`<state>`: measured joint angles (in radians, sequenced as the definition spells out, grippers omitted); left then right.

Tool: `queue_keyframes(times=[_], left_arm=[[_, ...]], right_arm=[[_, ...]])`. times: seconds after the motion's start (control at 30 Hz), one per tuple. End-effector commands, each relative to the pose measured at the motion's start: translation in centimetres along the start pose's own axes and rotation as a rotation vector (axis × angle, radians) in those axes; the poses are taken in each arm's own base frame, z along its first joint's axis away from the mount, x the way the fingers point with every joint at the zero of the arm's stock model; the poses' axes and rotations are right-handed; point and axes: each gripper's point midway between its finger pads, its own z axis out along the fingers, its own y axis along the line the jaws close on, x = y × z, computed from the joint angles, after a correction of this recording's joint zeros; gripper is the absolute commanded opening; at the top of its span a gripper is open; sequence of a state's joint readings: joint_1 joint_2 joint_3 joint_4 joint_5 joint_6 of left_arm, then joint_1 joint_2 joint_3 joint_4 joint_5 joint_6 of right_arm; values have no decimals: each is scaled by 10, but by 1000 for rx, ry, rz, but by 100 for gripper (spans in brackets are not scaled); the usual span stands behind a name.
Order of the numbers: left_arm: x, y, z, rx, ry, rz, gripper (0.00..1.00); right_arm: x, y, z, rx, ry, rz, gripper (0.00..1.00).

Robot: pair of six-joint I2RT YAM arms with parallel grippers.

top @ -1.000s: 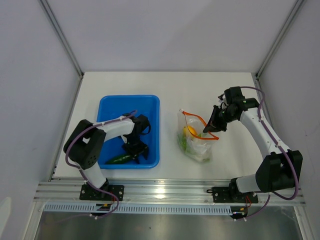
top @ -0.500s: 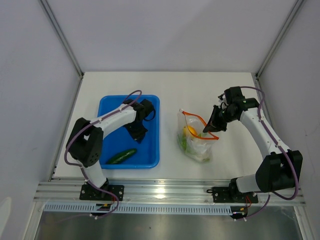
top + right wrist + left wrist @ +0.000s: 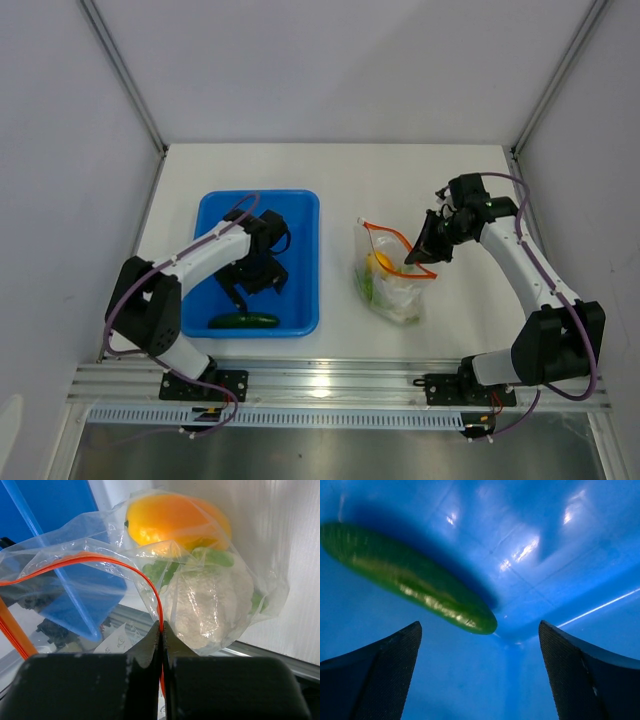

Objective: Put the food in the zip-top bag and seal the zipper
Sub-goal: Pick up the fake vegetable from the bin.

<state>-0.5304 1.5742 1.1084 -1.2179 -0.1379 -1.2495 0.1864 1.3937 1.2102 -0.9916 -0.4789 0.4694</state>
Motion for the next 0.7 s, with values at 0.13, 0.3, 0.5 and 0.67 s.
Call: queue_keyframes(times=[0.13,0.3,0.5,0.67], left_arm=[[27,-1,9,84,177,-159,100],[42,8,38,59,248,-219,99],[26,14,54,16,172,-237,100],[19,6,63,8,158,-226,90]], right_arm=[[0,9,-5,-37,-27,-39,0],[0,9,-4,-35,-25,-40,0],[-1,9,-3,-35,-25,-41,0],[-1,8,-3,-28,-25,-43,0]])
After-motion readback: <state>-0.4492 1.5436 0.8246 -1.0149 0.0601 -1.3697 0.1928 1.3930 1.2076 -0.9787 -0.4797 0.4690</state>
